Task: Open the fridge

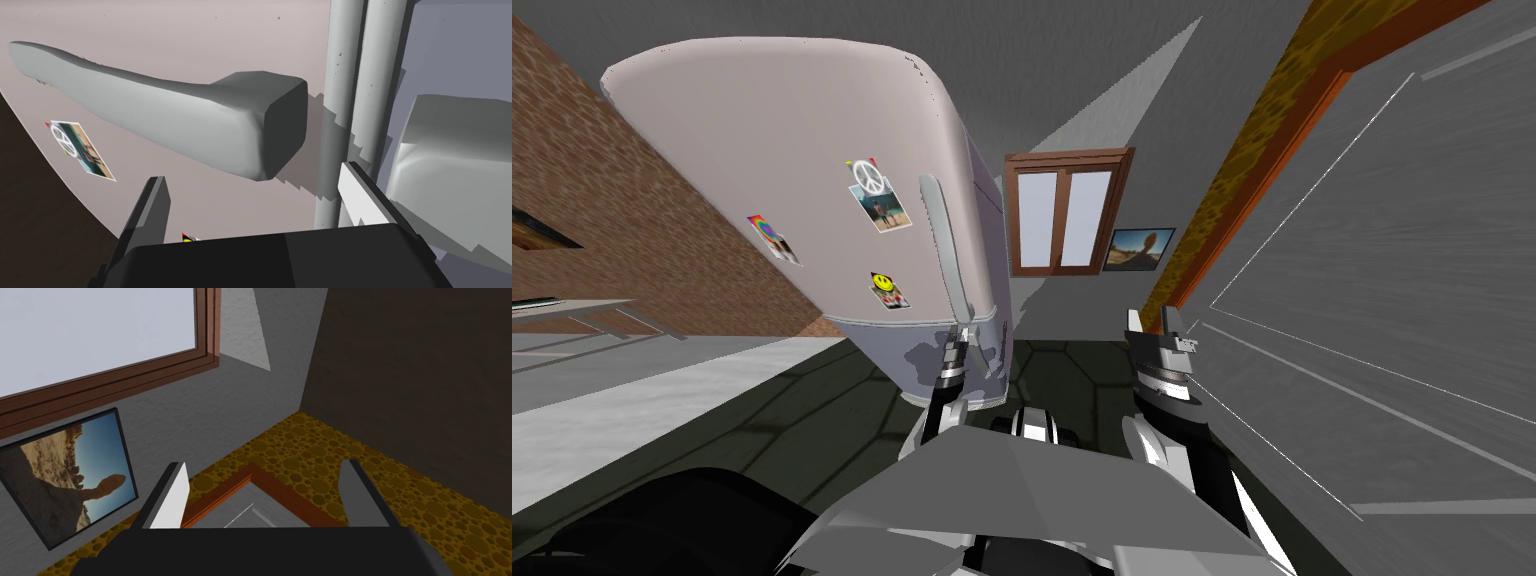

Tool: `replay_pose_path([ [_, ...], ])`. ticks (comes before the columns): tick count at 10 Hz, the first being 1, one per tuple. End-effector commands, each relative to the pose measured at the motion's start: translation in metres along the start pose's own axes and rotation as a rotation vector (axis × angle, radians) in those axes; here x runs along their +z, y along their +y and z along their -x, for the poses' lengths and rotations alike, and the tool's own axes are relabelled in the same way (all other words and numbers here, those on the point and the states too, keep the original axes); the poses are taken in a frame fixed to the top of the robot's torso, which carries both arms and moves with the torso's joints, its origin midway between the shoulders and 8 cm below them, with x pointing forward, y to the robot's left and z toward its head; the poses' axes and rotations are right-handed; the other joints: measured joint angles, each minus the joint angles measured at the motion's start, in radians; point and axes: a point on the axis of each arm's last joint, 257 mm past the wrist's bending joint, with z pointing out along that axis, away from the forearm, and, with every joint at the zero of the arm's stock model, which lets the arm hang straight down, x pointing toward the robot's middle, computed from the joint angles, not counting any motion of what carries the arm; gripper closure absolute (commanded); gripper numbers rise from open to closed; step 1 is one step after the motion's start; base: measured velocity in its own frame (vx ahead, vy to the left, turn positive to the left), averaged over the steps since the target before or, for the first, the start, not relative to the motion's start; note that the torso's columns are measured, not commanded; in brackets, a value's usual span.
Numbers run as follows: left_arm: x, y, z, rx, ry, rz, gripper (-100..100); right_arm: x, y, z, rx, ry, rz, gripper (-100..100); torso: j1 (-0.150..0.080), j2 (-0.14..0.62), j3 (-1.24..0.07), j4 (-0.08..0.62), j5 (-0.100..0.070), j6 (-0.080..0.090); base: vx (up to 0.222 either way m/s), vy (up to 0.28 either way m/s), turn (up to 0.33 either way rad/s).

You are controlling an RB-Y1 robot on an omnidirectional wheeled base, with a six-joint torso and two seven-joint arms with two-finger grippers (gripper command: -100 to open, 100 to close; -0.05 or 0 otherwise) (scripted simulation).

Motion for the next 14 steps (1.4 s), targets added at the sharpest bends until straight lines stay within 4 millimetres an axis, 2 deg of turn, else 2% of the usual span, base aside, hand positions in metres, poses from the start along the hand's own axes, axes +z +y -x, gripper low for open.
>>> replay_pose_path([
  [1, 0.012, -0.006, 0.002, 0.001, 0.002, -0.001, -100, 0.000, 0.000, 0.000, 0.000, 0.000, 0.000, 0, 0.000, 0.001, 0.000, 0.001, -0.001, -0.001, 0.025, -0.006, 0.008],
  [3, 0.021, -0.012, 0.003, 0.002, 0.003, -0.001, -100, 0.000, 0.000, 0.000, 0.000, 0.000, 0.000, 0, -0.001, 0.000, 0.000, 0.004, -0.004, 0.000, 0.016, -0.014, 0.014],
  [4, 0.015, -0.007, 0.003, 0.001, 0.003, 0.010, -100, 0.000, 0.000, 0.000, 0.000, 0.000, 0.000, 0, 0.000, -0.001, -0.002, 0.005, -0.005, 0.000, -0.002, -0.006, 0.009],
  [5, 0.012, -0.006, 0.002, 0.001, 0.002, -0.001, 100, 0.000, 0.000, 0.000, 0.000, 0.000, 0.000, 0, -0.001, 0.000, -0.001, 0.003, -0.003, 0.000, -0.005, 0.008, -0.027],
  [8, 0.000, 0.000, 0.000, 0.000, 0.000, 0.000, 100, 0.000, 0.000, 0.000, 0.000, 0.000, 0.000, 0, -0.002, 0.004, 0.002, 0.004, -0.003, -0.002, -0.015, 0.010, -0.009],
  [9, 0.003, 0.000, 0.000, 0.000, 0.000, 0.004, 100, 0.000, 0.000, 0.000, 0.000, 0.000, 0.000, 0, -0.003, 0.005, 0.002, 0.004, -0.003, -0.002, -0.011, 0.005, -0.002],
  [10, 0.008, 0.001, 0.005, 0.027, 0.028, 0.011, -100, 0.000, 0.000, 0.000, 0.000, 0.000, 0.000, 0, -0.003, 0.004, 0.002, 0.003, -0.003, -0.002, 0.002, -0.016, 0.018],
  [14, 0.019, 0.005, 0.015, 0.075, 0.060, 0.049, -100, 0.000, 0.000, 0.000, 0.000, 0.000, 0.000, 0, 0.000, -0.001, -0.001, 0.001, -0.001, -0.001, 0.003, -0.039, 0.021],
])
